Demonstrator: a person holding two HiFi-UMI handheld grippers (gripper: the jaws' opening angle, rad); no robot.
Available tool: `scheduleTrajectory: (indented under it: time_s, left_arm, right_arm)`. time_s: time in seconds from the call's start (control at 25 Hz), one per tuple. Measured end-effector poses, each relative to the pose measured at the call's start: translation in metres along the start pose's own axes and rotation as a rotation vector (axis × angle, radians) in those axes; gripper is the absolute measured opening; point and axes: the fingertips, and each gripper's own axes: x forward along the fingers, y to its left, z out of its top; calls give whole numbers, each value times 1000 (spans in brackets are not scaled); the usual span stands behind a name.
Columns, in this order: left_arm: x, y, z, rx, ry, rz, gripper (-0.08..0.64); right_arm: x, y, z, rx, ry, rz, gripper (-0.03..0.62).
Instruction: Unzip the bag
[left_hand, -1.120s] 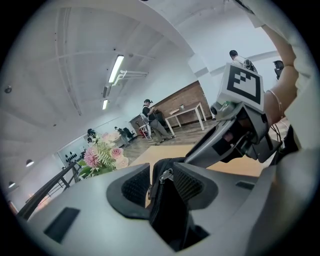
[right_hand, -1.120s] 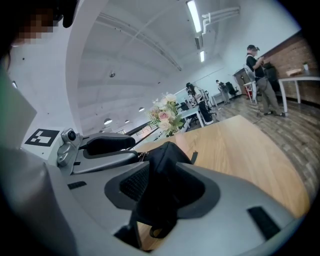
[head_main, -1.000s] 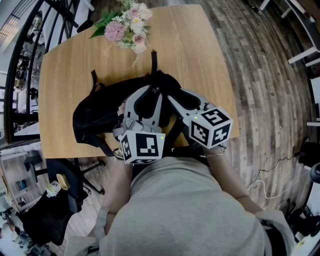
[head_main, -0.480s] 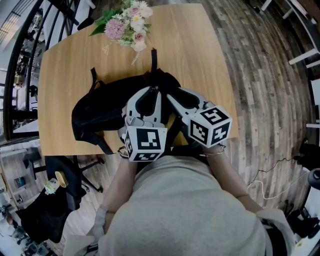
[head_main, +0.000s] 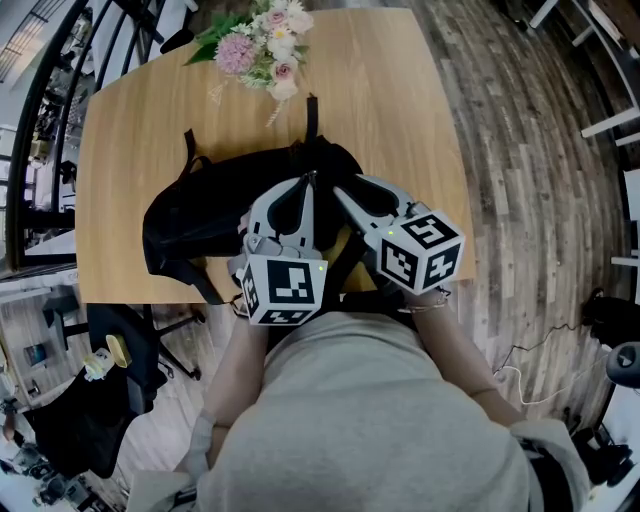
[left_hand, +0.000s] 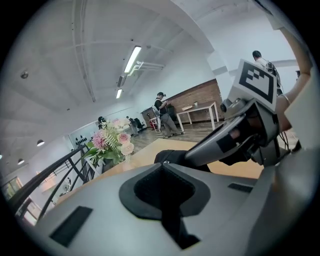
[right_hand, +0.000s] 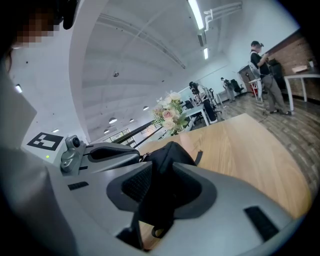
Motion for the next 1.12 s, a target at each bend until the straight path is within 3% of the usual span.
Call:
scheduleTrajectory:
  time_s: [0.16, 0.32, 0.72, 0.92, 1.12]
  left_arm:
    - [-2, -2, -3, 71, 11, -25, 18]
    - [-6, -2, -5, 120, 16, -45, 18]
    - [-15, -13, -9, 303, 23, -122, 18]
    - [-25, -6, -27, 353, 49, -133, 17]
    - [-39, 7, -40, 368, 45, -142, 17]
  right_arm:
    - [4, 1, -2, 8, 22, 23, 124]
    - [3, -1, -1, -2, 33, 26, 71]
    - [-6, -7, -1, 24, 53, 83, 66]
    - [-7, -8, -3, 28, 52, 104, 64]
    - [-4, -7, -2, 26, 41, 49, 66]
